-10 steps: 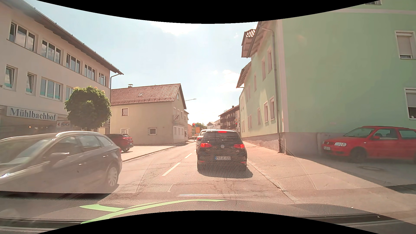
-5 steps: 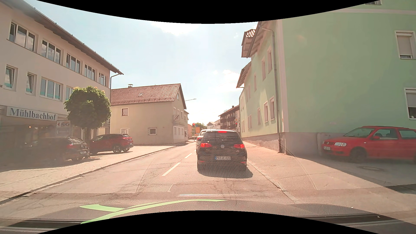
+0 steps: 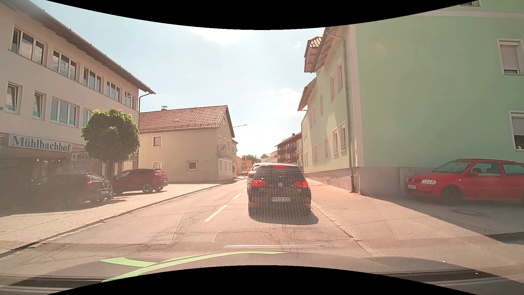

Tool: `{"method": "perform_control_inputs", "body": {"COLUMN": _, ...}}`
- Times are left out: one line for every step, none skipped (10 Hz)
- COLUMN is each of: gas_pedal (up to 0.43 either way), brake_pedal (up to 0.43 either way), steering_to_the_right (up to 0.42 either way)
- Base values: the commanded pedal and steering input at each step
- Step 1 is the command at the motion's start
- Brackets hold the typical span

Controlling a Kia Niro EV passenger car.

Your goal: Follow the waypoints while adhering to traffic rules and regulations

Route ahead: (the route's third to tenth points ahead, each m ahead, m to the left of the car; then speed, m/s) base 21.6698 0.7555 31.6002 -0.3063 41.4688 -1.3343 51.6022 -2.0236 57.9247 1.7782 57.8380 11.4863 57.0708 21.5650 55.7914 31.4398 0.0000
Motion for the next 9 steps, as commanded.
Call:
{"method": "perform_control_inputs", "body": {"gas_pedal": 0.000, "brake_pedal": 0.329, "steering_to_the_right": 0.011}}
{"method": "perform_control_inputs", "body": {"gas_pedal": 0.000, "brake_pedal": 0.329, "steering_to_the_right": 0.011}}
{"method": "perform_control_inputs", "body": {"gas_pedal": 0.000, "brake_pedal": 0.329, "steering_to_the_right": 0.011}}
{"method": "perform_control_inputs", "body": {"gas_pedal": 0.000, "brake_pedal": 0.329, "steering_to_the_right": 0.011}}
{"method": "perform_control_inputs", "body": {"gas_pedal": 0.000, "brake_pedal": 0.329, "steering_to_the_right": 0.011}}
{"method": "perform_control_inputs", "body": {"gas_pedal": 0.000, "brake_pedal": 0.329, "steering_to_the_right": 0.011}}
{"method": "perform_control_inputs", "body": {"gas_pedal": 0.000, "brake_pedal": 0.329, "steering_to_the_right": 0.011}}
{"method": "perform_control_inputs", "body": {"gas_pedal": 0.000, "brake_pedal": 0.329, "steering_to_the_right": 0.011}}
{"method": "perform_control_inputs", "body": {"gas_pedal": 0.000, "brake_pedal": 0.329, "steering_to_the_right": 0.011}}
